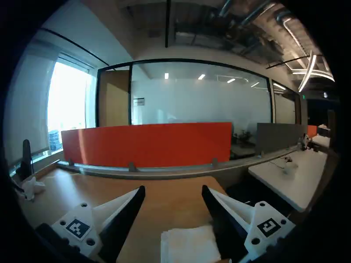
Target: Fold towel
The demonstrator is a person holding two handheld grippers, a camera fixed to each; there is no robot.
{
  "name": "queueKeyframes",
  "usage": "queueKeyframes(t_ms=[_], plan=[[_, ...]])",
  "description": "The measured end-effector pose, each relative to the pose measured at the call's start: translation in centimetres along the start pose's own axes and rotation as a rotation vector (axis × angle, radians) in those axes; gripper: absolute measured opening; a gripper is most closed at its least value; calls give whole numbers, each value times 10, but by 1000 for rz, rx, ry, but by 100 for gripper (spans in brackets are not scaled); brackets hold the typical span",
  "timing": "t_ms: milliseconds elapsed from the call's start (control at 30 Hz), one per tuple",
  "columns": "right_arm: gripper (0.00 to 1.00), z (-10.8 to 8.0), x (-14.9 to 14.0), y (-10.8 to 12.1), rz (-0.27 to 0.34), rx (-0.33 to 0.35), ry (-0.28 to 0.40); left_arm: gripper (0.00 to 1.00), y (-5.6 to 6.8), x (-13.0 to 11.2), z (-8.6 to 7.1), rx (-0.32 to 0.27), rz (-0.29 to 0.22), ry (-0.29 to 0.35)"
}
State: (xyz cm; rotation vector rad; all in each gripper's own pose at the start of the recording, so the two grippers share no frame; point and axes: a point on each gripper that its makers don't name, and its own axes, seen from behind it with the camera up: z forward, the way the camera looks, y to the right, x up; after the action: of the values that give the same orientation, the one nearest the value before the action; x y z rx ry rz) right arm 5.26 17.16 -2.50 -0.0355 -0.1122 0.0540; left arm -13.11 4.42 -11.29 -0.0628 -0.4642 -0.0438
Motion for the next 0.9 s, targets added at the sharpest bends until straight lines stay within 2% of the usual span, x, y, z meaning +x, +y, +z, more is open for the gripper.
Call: queueKeyframes(t_ms=[367,667,900], plan=[[100,10,3,-60,-4,74,2,93,-29,77,19,34,-14,164],[100,20,18,-112,-21,91,38,93,-43,142,38,31,-7,281],[100,26,32,-150,-5,96,75,93,-51,177,41,35,-24,353]])
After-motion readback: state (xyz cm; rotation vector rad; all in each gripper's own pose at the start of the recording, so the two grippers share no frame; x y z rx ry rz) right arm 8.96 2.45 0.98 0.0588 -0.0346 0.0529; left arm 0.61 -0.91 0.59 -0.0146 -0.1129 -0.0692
